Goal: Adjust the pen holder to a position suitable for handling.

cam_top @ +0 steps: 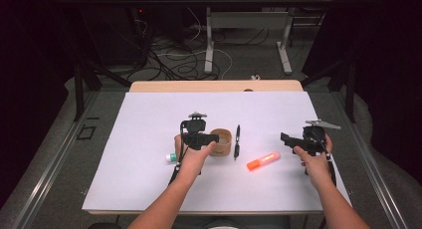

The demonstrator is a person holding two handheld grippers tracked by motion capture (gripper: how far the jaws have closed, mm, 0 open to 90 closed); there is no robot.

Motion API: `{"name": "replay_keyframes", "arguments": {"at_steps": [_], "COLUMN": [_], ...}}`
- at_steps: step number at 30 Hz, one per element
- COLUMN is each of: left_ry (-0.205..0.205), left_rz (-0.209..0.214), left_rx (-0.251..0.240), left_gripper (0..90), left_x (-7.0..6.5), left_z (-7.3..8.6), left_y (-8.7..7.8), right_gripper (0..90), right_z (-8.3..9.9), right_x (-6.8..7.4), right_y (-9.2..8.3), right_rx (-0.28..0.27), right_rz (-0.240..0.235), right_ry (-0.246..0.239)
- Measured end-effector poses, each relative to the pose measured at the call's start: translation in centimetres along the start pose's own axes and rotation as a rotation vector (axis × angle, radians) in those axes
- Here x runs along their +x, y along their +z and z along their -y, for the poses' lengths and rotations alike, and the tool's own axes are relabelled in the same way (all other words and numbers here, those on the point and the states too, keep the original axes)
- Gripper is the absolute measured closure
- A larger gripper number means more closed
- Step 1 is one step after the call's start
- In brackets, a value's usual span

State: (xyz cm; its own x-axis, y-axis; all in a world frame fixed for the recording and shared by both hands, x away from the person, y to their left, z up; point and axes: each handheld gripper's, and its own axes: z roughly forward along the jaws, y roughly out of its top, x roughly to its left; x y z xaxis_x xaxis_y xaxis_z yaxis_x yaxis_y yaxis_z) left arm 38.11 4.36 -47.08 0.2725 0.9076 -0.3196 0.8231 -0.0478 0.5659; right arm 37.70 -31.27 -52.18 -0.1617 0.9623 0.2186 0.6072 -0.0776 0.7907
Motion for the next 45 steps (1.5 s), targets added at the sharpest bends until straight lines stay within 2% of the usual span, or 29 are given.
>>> {"name": "replay_keyframes", "arguments": {"at_steps": [9,15,18,22,26,30,32,34,36,38,39,41,43,44,45], "left_ry": [0.061,0.115,0.170,0.221,0.267,0.297,0.331,0.332,0.321,0.302,0.294,0.283,0.288,0.291,0.283], "left_rz": [0.033,0.067,0.086,0.106,0.094,0.111,0.109,0.118,0.144,0.171,0.182,0.198,0.208,0.207,0.210], "left_rx": [-0.024,-0.068,-0.085,-0.103,-0.125,-0.137,-0.137,-0.135,-0.145,-0.152,-0.159,-0.180,-0.183,-0.192,-0.196], "left_gripper": [48.1,43.8,42.1,39.3,35.5,34.1,32.2,31.2,31.3,31.1,30.0,25.9,22.5,20.3,18.0], "left_x": [1.1,1.8,2.2,3.0,4.0,5.1,5.6,6.2,7.0,7.8,8.2,9.0,9.8,10.1,10.4], "left_z": [-0.5,-1.0,-1.1,-1.2,-1.1,-1.1,-1.0,-0.8,-0.5,-0.2,-0.1,0.3,0.6,0.7,0.9], "left_y": [-1.1,-2.2,-2.8,-3.5,-4.0,-4.2,-4.2,-4.3,-4.4,-4.4,-4.4,-4.4,-4.6,-4.5,-4.5], "right_gripper": [6.8,6.8,6.8,7.2,7.1,7.1,7.2,7.3,9.3,16.7,15.6,16.9,19.6,21.3,23.2], "right_z": [0.0,0.0,0.0,0.0,0.0,0.0,0.1,0.1,0.1,0.0,0.0,-0.1,-0.1,-0.2,-0.2], "right_x": [0.0,0.1,0.0,0.1,0.1,0.2,0.2,0.2,0.2,0.1,0.2,0.2,0.4,0.4,0.5], "right_y": [0.0,0.0,0.0,-0.1,0.0,0.0,0.0,0.0,0.0,-0.1,-0.2,-0.3,-0.4,-0.4,-0.5], "right_rx": [-0.001,0.000,-0.001,0.001,0.002,0.000,0.000,0.001,-0.001,-0.007,-0.009,-0.019,-0.023,-0.024,-0.025], "right_rz": [0.001,0.000,0.000,0.001,-0.002,-0.001,0.000,-0.001,0.000,-0.008,-0.011,-0.028,-0.046,-0.054,-0.062], "right_ry": [0.000,0.000,-0.004,0.007,0.002,0.002,0.002,-0.001,-0.002,-0.006,0.003,-0.008,-0.010,-0.026,-0.026]}}
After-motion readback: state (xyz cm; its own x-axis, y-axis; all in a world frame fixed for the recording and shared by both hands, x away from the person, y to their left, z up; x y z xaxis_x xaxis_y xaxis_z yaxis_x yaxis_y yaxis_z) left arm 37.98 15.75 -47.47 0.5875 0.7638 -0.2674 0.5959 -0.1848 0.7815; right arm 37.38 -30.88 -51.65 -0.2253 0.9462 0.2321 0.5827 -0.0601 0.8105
